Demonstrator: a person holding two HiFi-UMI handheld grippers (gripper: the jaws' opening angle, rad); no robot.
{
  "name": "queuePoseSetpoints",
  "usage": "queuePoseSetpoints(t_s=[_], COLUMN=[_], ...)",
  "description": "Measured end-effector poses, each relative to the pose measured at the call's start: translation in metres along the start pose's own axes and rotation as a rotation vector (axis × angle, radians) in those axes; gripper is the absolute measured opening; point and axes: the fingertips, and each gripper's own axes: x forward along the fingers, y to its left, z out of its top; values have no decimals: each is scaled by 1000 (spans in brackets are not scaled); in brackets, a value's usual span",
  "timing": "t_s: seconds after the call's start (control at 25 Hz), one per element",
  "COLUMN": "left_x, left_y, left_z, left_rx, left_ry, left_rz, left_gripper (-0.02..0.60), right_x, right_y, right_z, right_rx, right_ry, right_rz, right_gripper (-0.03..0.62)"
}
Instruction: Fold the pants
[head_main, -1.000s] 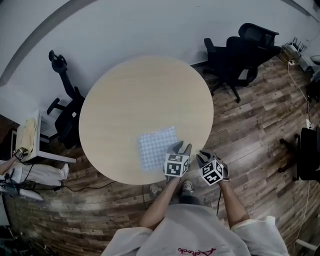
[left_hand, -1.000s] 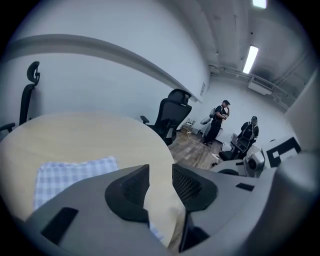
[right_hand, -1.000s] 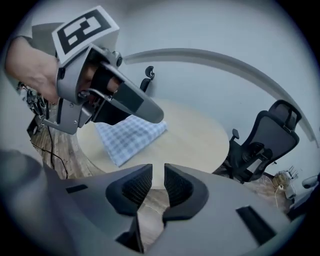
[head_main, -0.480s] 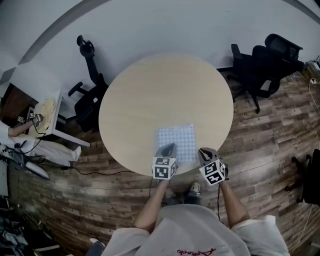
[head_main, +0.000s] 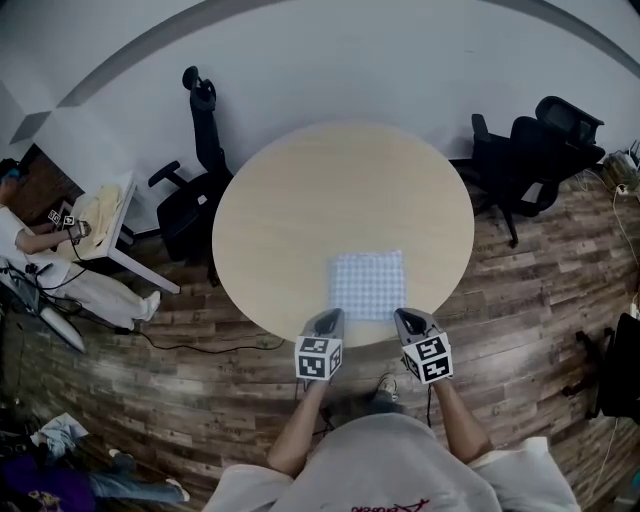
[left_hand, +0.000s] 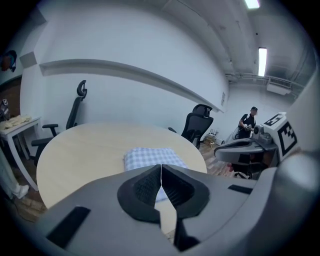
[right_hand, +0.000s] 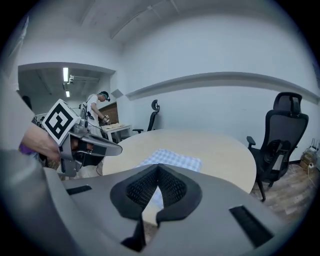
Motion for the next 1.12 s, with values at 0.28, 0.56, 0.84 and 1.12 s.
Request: queuePoseSetpoints(t_s=[0.28, 0.56, 0.84, 1.12], left_x=[-60, -116, -156, -184], left_y=[-16, -35, -53, -66], left_z=[-32, -60, -79, -87], left_rx=[7, 14, 32, 27], left_ry=[-36, -55, -74, -110], left_rz=[-81, -119, -128, -122], left_gripper=[35, 35, 34, 34], right_x=[-41, -86, -120, -142], right_y=[70, 117, 146, 168], right_z=[-20, -33, -36, -46], right_rx=[20, 28, 16, 3], right_ry=[7, -15, -56, -48], right_rz=[-49, -110, -133, -121], right_gripper=[28, 28, 28, 28])
